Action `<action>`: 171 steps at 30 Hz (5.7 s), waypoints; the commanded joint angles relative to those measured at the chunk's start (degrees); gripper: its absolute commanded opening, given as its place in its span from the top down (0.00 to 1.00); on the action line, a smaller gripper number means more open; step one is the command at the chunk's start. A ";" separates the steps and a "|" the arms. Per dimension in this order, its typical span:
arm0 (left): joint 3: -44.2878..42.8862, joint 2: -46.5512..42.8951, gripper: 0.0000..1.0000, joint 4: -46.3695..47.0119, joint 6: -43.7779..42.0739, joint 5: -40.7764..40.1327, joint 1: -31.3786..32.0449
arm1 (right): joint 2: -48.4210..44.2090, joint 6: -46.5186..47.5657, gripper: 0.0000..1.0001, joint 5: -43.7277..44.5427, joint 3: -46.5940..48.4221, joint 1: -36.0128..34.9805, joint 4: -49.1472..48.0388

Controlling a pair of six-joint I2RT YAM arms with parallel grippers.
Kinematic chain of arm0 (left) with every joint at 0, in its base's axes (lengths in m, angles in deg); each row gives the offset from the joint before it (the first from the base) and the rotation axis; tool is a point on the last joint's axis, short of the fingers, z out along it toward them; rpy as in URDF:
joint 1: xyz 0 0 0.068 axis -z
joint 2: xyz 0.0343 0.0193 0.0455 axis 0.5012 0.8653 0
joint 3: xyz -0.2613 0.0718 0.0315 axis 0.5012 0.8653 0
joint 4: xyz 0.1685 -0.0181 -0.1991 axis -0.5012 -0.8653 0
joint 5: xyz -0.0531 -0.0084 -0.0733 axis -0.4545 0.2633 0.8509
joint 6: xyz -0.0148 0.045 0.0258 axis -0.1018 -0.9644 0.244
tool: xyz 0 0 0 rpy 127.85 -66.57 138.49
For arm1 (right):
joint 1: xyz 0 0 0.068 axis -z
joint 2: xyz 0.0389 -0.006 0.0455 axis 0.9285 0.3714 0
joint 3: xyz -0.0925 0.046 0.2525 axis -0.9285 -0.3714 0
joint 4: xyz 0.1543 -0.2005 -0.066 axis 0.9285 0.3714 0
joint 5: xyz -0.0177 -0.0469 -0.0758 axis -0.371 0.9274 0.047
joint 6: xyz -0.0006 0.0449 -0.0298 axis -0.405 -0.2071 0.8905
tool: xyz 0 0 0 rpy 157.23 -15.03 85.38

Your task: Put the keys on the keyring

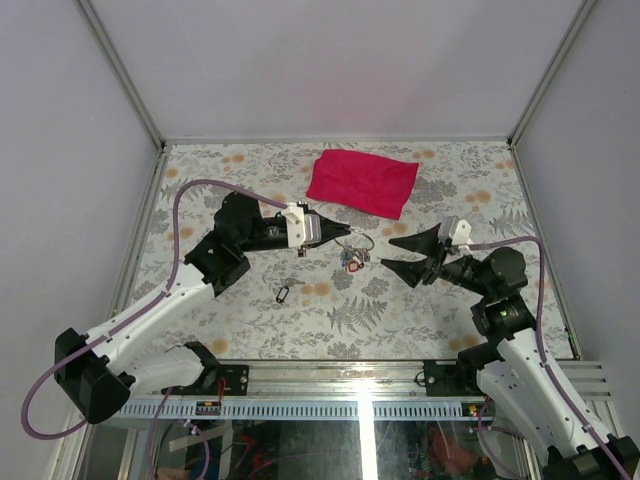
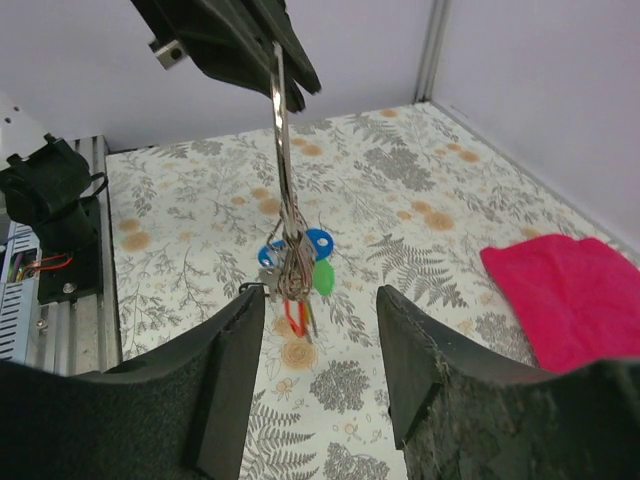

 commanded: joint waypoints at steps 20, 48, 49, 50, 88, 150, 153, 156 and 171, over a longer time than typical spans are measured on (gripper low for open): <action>-0.77 -0.75 1.00 0.93 -1.87 2.03 0.34 | 8.34 3.71 0.56 2.08 -0.04 -7.74 -9.95; -0.73 -1.59 1.00 0.18 -2.69 1.63 0.29 | 5.68 8.22 0.77 3.99 2.88 -8.13 -1.19; -0.74 -1.73 1.00 0.11 -2.79 1.69 0.36 | 5.27 9.19 0.78 4.27 3.40 -8.09 0.46; -0.76 -1.72 1.00 0.03 -2.83 1.67 0.37 | 4.94 10.05 0.78 4.53 3.90 -8.14 1.81; -11.10 -0.45 1.00 -20.68 0.93 -5.31 0.44 | 2.46 -10.10 0.91 14.43 4.56 -8.10 1.40; -3.39 -6.75 1.00 -20.62 10.53 -19.48 1.43 | 5.96 5.77 0.48 23.02 -2.91 -8.59 -6.99; -4.49 -6.34 1.00 -19.08 12.41 -21.32 1.43 | 8.20 10.10 0.49 21.03 -1.32 -8.79 -6.34; -7.06 -4.90 1.00 -20.37 12.46 -21.93 1.43 | 10.54 13.98 0.48 18.24 -0.31 -10.47 -7.21; -10.81 -3.81 1.00 -22.50 13.33 -24.42 1.44 | 19.42 21.55 0.53 38.40 -9.43 -28.45 -38.04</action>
